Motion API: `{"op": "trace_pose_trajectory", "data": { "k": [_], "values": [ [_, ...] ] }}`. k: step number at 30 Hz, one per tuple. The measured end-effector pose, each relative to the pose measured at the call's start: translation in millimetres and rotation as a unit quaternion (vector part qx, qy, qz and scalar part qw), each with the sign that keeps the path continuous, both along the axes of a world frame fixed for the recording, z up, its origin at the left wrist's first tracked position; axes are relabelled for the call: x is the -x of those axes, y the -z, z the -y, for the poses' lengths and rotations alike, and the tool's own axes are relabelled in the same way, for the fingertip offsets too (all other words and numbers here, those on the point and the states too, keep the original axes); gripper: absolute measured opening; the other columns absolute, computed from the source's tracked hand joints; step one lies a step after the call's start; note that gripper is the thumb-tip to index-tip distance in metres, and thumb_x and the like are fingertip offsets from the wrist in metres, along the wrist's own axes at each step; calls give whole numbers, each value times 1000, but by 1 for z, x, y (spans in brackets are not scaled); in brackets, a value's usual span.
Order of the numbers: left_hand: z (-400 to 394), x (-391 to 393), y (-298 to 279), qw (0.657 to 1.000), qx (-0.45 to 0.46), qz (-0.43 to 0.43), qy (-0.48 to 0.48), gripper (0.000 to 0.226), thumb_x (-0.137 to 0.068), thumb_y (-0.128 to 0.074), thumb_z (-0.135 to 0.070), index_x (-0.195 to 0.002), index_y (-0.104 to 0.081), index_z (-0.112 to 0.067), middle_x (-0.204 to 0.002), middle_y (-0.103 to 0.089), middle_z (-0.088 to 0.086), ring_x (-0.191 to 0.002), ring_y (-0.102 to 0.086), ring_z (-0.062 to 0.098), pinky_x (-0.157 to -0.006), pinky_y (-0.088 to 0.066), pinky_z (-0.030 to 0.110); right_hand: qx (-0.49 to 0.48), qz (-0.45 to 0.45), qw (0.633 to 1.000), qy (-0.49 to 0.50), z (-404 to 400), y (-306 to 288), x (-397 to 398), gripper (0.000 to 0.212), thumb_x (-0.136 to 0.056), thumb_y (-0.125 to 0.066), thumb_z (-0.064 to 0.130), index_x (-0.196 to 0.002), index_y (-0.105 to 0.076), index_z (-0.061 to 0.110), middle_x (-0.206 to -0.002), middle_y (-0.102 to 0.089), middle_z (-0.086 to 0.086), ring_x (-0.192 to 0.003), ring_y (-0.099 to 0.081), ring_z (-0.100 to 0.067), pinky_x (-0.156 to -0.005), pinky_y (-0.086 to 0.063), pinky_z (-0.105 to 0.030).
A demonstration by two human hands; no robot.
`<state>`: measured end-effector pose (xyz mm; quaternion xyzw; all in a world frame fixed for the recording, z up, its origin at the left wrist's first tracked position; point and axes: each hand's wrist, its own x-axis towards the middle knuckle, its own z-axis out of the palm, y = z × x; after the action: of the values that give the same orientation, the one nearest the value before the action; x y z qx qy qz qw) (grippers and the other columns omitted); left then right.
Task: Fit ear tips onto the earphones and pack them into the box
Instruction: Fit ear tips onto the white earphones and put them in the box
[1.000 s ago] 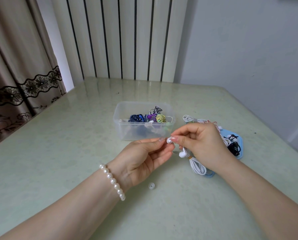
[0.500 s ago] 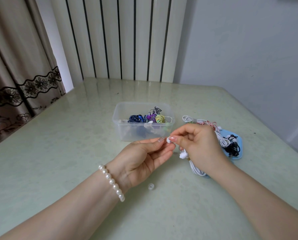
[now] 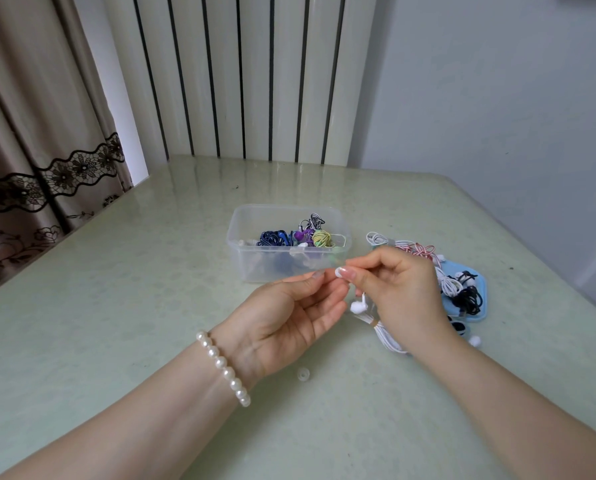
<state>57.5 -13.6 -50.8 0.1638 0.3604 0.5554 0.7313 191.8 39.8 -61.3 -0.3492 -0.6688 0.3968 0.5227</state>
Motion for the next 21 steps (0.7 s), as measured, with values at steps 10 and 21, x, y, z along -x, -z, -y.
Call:
{"op": "trace_pose_trajectory", "data": {
  "k": [10, 21],
  "values": [
    [-2, 2, 1, 997, -45, -61, -7, 21, -89, -50, -6, -101, -65, 2, -85, -68, 9, -71, -66, 12, -70, -56, 25, 119, -38, 992, -33, -4, -6, -5, 5, -78, -66, 6, -73, -67, 6, -55, -63, -6, -42, -50, -11, -43, -40, -17],
    [1, 2, -1, 991, -78, -107, 35, 28, -81, -56, -10, -107, -65, -4, -84, -67, 2, -73, -62, 10, -69, -53, 23, 191, -56, 979, -49, -1, -9, -5, 9, -80, -62, 9, -71, -60, 7, -55, -61, -9, -42, -56, -18, -40, -42, -22]
  ]
}}
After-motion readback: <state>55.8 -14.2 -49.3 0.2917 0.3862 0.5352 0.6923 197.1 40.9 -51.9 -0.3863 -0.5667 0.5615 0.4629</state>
